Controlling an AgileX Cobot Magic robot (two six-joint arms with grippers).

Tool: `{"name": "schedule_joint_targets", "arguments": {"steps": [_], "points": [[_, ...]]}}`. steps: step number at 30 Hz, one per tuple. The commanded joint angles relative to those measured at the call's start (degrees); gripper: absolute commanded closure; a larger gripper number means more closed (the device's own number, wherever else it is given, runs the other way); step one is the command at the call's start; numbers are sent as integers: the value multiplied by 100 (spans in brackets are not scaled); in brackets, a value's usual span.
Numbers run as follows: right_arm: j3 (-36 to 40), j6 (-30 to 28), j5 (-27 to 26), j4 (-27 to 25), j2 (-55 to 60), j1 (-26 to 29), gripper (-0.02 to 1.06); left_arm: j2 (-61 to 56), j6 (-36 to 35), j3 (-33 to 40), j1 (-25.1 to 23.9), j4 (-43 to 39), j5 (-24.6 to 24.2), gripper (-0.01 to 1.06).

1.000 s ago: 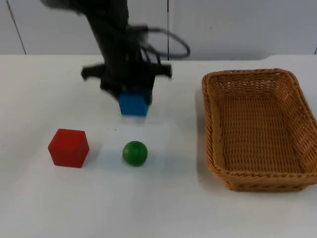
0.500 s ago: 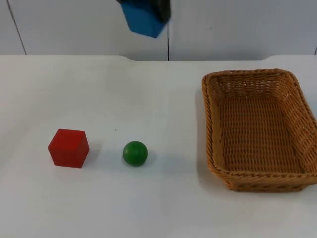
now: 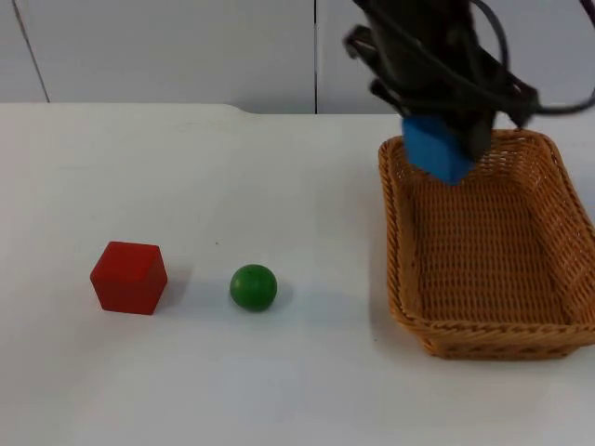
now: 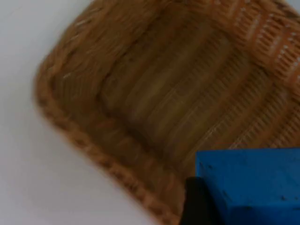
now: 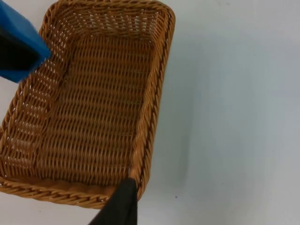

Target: Place all geometric objects except the red cube into the basket.

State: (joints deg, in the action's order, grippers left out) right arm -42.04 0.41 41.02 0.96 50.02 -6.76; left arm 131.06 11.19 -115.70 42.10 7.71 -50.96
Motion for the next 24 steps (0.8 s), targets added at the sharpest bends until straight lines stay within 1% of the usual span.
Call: {"name": "schedule_joint_targets", "arguments": {"steps": [1,3,5,6,9,10,11,13,18,20,21,22,24], "points": [[-35,-2,-5,22,5,33,-1,314,51,-343,130,50,110,105],[-35,-2,-5,22,5,33,-1,460,51,-464,155,61,132,105],[-35,-2,20,22,5,33,-1,734,51,-657,155,97,294,105],[-35,-2,20,22,5,33,-1,734,51,-657,155,97,294,105],[-35,-2,7,22,5,33,-1,889,128,-687,155,286,769,105],[-35,-2,7,22,5,33,-1,933,228,-687,155,382,887,105],[-35,-2,7,22,5,33,-1,933,228,-687,155,382,887,105],[-35,-2,7,22,5,33,-1,1046,418,-687,155,376,1208,105],[-10,-2,-35,22,5,33,-1,1242,459,-687,155,44,1524,105],[-10,-2,-35,22,5,33,-1,1308,459,-687,155,-125,1557,100],[-10,-2,-35,22,5,33,-1,1308,459,-687,155,-125,1557,100],[-10,-2,-35,22,5,33,-1,1340,459,-687,155,-158,1570,96],[-10,-2,-35,22,5,33,-1,1376,459,-687,155,-157,1579,84]]}}
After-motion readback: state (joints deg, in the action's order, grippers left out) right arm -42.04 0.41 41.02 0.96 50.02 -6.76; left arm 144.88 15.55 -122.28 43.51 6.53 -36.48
